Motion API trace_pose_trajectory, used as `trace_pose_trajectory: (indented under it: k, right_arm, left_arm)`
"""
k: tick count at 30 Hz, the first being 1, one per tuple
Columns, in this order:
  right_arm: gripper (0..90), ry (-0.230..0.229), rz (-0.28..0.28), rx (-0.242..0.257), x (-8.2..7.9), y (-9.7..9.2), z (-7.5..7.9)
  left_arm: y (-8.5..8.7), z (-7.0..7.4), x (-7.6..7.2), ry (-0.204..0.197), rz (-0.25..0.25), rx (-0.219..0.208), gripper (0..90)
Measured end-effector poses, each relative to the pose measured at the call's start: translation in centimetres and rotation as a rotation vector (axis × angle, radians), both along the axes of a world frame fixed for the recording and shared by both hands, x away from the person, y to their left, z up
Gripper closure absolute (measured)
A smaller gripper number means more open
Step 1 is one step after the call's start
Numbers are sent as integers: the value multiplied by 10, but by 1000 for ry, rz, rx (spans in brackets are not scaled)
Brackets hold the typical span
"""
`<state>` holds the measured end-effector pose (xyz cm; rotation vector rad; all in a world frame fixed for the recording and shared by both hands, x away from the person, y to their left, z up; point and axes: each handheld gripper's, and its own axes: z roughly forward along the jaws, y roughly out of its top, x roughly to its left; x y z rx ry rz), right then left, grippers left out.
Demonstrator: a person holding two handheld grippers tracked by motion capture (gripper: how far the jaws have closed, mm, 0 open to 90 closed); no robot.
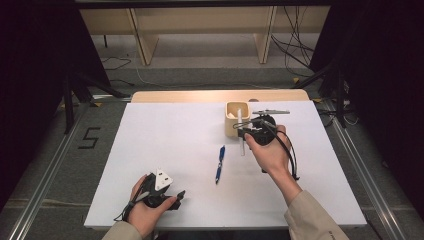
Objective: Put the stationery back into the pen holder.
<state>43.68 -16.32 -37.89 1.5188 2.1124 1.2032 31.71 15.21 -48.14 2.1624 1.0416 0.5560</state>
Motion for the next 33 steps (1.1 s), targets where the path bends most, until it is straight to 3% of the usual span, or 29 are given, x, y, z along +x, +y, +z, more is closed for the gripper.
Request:
trace_pose_trajectory:
  k: [33]
  right_arm:
    - [792, -146, -44, 38, 16, -7, 23]
  left_arm:
    - [1, 0, 0, 2, 3, -5, 218]
